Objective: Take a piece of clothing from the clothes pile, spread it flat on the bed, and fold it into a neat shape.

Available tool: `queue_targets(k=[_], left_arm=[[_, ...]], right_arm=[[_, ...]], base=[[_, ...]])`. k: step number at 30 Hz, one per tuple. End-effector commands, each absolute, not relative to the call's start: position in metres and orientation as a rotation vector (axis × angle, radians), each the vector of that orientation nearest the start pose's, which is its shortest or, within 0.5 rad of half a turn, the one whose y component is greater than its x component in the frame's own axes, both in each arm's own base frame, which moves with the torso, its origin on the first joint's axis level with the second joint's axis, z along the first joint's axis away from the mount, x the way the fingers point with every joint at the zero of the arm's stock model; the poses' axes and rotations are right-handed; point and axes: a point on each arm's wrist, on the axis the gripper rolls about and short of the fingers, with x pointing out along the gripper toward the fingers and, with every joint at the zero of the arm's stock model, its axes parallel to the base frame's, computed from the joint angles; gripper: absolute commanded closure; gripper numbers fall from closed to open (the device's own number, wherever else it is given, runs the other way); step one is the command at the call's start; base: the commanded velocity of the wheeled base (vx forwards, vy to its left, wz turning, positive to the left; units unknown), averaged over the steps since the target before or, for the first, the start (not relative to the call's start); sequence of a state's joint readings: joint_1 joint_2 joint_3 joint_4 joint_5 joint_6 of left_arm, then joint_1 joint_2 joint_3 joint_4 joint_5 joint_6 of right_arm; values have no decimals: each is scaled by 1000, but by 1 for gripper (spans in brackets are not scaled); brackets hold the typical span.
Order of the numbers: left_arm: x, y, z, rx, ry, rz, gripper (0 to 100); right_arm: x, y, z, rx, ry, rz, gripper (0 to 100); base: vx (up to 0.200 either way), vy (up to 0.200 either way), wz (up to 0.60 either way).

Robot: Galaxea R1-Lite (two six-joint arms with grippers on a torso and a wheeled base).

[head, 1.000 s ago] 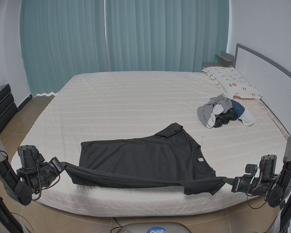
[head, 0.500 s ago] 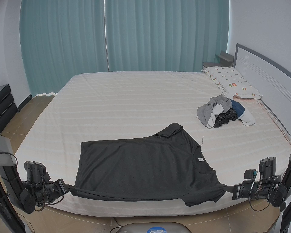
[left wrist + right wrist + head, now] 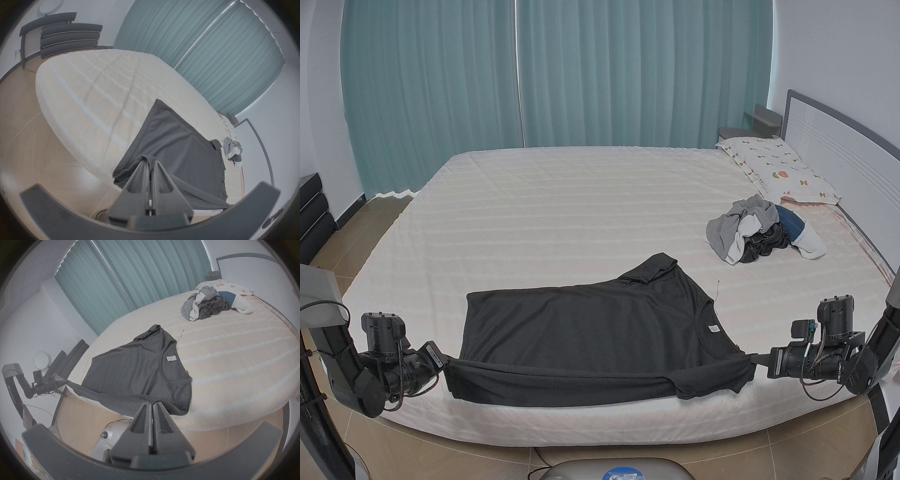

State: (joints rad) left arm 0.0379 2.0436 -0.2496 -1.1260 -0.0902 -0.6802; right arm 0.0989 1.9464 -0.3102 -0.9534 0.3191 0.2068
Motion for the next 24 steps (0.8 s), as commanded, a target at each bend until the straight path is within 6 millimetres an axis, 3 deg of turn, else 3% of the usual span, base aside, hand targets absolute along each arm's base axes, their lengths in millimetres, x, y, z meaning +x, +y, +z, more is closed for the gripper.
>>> queue_targets(k=[1, 10, 17, 24], left_arm=[[268, 7, 2, -705, 682, 186, 100], [291, 8, -7, -737, 657, 195, 100], [306, 9, -20, -739, 658, 202, 100], [316, 11, -34, -730, 659, 237, 100]], right_arm=[[272, 35, 38, 287, 728, 326, 100], [299, 37, 31, 297, 719, 317, 100], [318, 42, 7, 342, 759, 289, 100], [333, 48, 4, 430, 754, 269, 100]], base=[[0, 0, 0], [0, 0, 0], [0, 0, 0], [0, 0, 0]])
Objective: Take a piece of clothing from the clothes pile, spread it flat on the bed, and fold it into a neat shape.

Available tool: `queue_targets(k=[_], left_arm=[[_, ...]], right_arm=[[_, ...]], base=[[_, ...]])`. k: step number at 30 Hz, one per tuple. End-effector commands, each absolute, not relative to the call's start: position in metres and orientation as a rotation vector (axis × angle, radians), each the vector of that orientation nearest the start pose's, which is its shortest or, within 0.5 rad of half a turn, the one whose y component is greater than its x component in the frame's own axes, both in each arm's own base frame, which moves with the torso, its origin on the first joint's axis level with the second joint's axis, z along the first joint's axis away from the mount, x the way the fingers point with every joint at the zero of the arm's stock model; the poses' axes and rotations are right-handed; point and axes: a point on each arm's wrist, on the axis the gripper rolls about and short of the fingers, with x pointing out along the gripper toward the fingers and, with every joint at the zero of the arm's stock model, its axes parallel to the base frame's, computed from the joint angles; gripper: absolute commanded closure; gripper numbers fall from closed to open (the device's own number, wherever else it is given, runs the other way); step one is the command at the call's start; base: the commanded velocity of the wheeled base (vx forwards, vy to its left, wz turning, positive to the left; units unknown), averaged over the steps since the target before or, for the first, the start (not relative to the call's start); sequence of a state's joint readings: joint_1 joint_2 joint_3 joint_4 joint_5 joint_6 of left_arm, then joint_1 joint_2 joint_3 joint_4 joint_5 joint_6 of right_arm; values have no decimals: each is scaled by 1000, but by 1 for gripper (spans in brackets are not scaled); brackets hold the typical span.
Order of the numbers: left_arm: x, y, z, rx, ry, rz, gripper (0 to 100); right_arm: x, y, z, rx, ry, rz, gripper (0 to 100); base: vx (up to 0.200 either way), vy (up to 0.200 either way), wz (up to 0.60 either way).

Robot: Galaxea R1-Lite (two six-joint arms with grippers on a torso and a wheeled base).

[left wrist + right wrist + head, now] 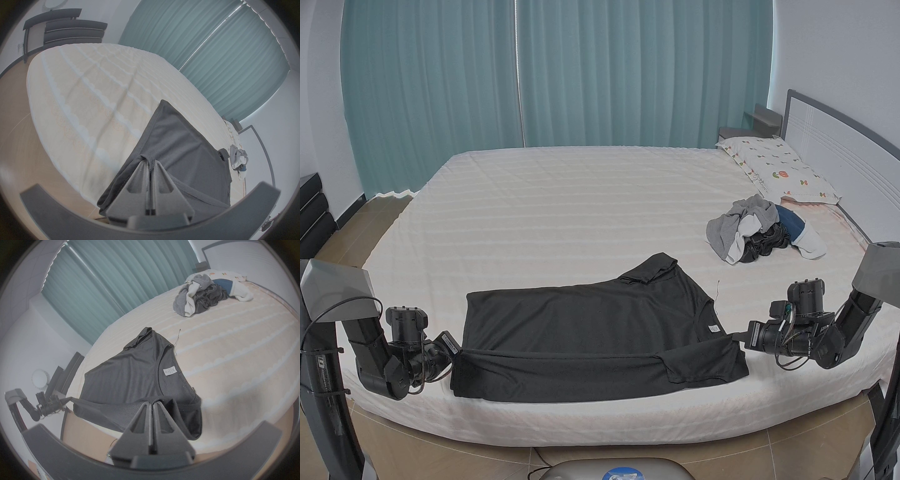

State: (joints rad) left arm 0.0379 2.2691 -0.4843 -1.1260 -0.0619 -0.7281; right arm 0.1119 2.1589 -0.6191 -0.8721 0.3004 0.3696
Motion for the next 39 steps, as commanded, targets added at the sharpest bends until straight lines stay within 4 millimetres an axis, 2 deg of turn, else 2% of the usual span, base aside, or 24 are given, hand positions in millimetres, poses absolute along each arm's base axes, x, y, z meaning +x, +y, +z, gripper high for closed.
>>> queue_targets(k=[1, 9, 16, 22, 23, 25, 26, 28, 31, 32, 35, 39], left_arm=[[318, 11, -35, -730, 657, 236, 100], [324, 7, -40, -725, 660, 224, 100], [327, 5, -43, -722, 660, 223, 100], [328, 4, -45, -716, 658, 239, 100], [329, 4, -45, -715, 655, 241, 0], [329, 5, -45, -714, 655, 242, 0], [328, 5, -45, -714, 656, 243, 0], [329, 5, -45, -716, 653, 242, 0], [330, 5, -41, -783, 633, 259, 0], [330, 5, -41, -786, 633, 259, 0], [329, 8, -30, -828, 603, 254, 0], [325, 22, -13, -847, 547, 274, 0]], right_arm=[[335, 50, 2, 435, 757, 263, 100], [346, 53, -22, 445, 746, 189, 100], [350, 66, -35, 464, 696, 147, 100], [349, 67, -39, 463, 698, 147, 100], [349, 67, -38, 465, 696, 146, 100], [349, 67, -38, 467, 694, 146, 100], [350, 67, -36, 471, 688, 148, 0], [350, 67, -34, 477, 680, 149, 0], [348, 64, -15, 559, 601, 146, 0], [348, 64, -14, 562, 599, 147, 0], [336, 56, 11, 605, 555, 148, 0], [315, 52, 25, 614, 560, 141, 0]], base=[[0, 0, 0], [0, 0, 0], [0, 0, 0], [0, 0, 0], [0, 0, 0], [0, 0, 0], [0, 0, 0], [0, 0, 0], [0, 0, 0], [0, 0, 0], [0, 0, 0], [0, 0, 0]])
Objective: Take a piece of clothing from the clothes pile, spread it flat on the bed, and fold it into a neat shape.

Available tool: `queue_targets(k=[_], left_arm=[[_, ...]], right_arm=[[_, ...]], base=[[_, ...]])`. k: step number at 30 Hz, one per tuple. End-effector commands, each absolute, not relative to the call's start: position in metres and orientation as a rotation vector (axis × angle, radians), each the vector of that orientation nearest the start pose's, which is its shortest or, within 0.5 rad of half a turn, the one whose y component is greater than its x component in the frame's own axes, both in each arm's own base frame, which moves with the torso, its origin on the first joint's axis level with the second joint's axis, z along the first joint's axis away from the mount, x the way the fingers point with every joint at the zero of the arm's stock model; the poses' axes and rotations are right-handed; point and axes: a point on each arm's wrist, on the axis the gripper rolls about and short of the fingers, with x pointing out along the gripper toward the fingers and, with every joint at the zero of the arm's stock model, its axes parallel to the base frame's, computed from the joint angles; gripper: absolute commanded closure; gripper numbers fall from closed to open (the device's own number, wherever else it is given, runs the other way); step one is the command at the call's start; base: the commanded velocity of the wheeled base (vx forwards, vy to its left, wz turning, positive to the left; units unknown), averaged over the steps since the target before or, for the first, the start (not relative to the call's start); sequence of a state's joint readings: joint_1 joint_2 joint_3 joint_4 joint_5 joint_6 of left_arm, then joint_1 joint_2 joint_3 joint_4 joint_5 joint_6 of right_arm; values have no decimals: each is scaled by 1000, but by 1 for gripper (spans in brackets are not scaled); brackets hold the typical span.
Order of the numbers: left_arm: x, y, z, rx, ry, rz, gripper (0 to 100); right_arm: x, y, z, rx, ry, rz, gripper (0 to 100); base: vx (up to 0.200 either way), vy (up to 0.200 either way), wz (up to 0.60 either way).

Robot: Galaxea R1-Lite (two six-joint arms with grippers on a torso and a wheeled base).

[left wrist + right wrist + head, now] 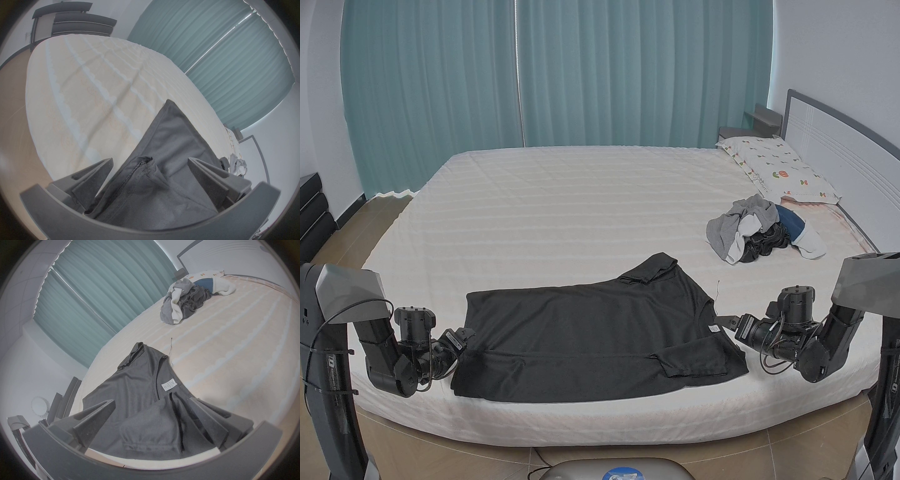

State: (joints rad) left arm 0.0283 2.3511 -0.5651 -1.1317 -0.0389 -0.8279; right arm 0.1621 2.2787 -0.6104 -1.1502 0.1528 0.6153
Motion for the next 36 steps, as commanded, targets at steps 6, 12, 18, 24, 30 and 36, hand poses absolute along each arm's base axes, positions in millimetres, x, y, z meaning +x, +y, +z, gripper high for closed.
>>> queue_targets(k=[6, 12, 18, 24, 30, 36], left_arm=[[310, 43, 7, -941, 532, 225, 0], [304, 41, 4, -1023, 578, 214, 0], [301, 35, 0, -1022, 612, 196, 0], [300, 34, 0, -1020, 622, 181, 0], [289, 34, -2, -1004, 667, 136, 0], [279, 36, -11, -893, 714, 126, 0]], right_arm=[[278, 51, 34, 757, 616, 101, 0], [268, 47, 16, 905, 722, 107, 0], [264, 41, 2, 909, 723, 100, 0], [261, 41, -23, 868, 751, 95, 0], [254, 43, -38, 833, 767, 114, 0], [253, 43, -42, 824, 783, 110, 0]], base=[[0, 0, 0], [0, 0, 0], [200, 0, 0], [200, 0, 0], [0, 0, 0], [0, 0, 0]])
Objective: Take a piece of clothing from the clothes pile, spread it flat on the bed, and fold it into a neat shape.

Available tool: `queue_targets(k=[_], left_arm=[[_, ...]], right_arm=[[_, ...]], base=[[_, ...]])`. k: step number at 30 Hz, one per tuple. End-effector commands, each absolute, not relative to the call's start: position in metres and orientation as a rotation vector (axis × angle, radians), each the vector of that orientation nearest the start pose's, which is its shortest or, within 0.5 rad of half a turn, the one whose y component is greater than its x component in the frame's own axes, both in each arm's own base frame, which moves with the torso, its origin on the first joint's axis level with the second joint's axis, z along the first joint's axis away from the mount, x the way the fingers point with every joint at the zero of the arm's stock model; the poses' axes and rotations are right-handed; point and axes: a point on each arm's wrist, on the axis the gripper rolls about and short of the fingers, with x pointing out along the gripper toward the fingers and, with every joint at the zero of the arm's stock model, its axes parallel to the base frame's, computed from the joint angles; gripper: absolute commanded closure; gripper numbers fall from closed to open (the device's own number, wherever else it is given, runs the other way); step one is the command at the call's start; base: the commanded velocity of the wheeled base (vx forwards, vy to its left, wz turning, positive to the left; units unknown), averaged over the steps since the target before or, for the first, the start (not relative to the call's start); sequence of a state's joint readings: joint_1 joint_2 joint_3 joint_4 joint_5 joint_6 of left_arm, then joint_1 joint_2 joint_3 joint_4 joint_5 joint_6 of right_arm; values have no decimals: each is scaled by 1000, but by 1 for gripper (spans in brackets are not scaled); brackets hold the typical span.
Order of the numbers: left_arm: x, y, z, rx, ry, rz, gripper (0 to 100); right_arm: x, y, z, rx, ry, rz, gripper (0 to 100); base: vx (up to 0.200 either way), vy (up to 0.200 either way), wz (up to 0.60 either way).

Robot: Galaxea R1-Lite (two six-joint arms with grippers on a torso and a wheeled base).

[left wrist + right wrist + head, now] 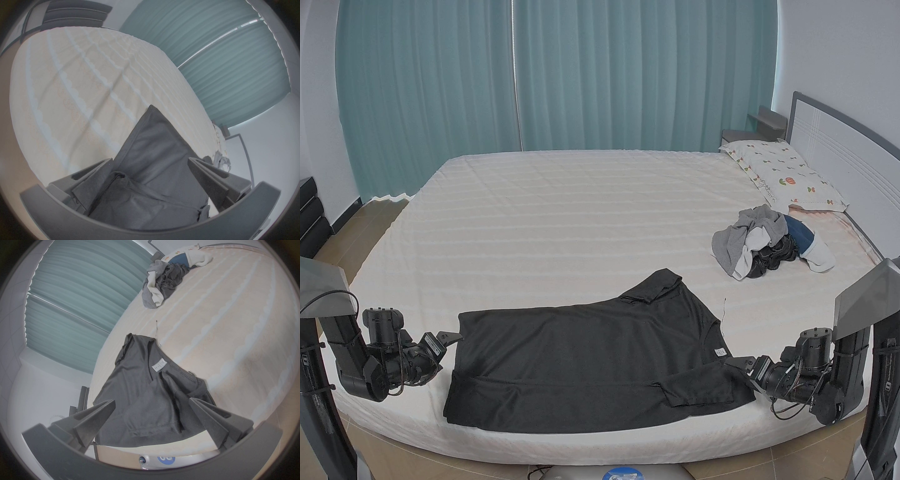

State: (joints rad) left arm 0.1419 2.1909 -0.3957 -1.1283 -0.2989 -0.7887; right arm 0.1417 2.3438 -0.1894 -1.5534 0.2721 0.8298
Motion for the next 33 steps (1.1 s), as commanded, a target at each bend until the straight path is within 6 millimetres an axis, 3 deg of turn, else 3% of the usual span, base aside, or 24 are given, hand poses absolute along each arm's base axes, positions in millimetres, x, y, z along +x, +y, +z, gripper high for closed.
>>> queue_targets(k=[1, 13, 22, 23, 33], left_arm=[[271, 35, -19, -814, 757, 110, 0], [277, 26, -39, -696, 763, 44, 0], [281, 18, -41, -677, 759, 28, 0], [282, 18, -41, -675, 758, 33, 100], [280, 24, -53, -625, 755, 198, 100]], right_arm=[[253, 43, -43, 822, 789, 108, 0], [250, 44, -48, 779, 809, 123, 0], [250, 45, -48, 777, 810, 125, 0], [250, 45, -48, 776, 809, 123, 0], [253, 46, -47, 771, 791, 128, 0]], base=[[0, 0, 0], [0, 0, 0], [0, 0, 0], [0, 0, 0], [0, 0, 0]])
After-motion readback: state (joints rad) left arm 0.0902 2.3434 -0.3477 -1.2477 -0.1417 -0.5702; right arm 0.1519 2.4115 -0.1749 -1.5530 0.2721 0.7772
